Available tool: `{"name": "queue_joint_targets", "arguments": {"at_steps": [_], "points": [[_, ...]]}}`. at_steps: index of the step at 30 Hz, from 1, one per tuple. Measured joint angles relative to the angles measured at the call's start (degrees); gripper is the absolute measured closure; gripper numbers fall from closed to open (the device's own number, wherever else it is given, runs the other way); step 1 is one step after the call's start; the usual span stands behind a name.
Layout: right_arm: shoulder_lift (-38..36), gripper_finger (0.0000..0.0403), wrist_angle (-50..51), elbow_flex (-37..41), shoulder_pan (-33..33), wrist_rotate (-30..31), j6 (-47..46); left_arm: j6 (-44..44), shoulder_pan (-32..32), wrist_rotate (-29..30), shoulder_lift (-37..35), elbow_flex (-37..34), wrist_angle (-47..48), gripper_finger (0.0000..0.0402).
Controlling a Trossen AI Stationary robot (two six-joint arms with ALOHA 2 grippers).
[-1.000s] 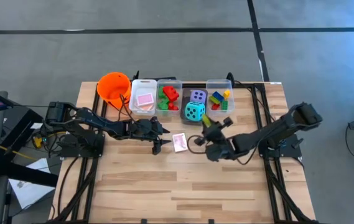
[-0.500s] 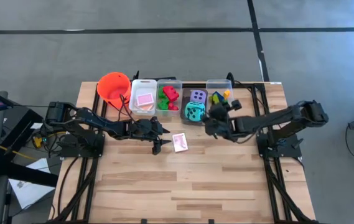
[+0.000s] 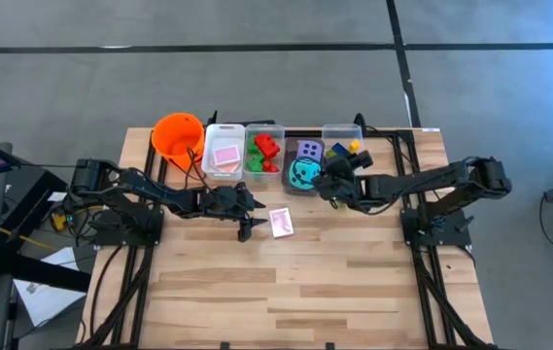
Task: Pick & Place Toys
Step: Put the small light green game piece into the right transparent bin
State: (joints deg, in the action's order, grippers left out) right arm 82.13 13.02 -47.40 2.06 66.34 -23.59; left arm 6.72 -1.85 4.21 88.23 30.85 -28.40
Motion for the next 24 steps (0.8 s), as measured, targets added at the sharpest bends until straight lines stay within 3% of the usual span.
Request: {"name": "queue_joint_targets", "arguments": {"at_steps": [7, 17, 24], "points": [[0.0, 0.0148, 1.8, 0.0, -4.1, -12.1, -3.1, 0.0, 0.0, 0.0, 0.0, 0.0, 0.0, 0.0181], [0.0, 0.0148, 23.2, 1.0, -18.9, -12.5, -28.7, 0.0, 0.0, 0.0, 0.0, 0.0, 0.1, 0.0181], [0.0, 0.0148, 13.8, 10.1, -24.6, -12.5, -36.2, 0.0, 0.0, 0.0, 0.0, 0.0, 0.1, 0.0181]]}}
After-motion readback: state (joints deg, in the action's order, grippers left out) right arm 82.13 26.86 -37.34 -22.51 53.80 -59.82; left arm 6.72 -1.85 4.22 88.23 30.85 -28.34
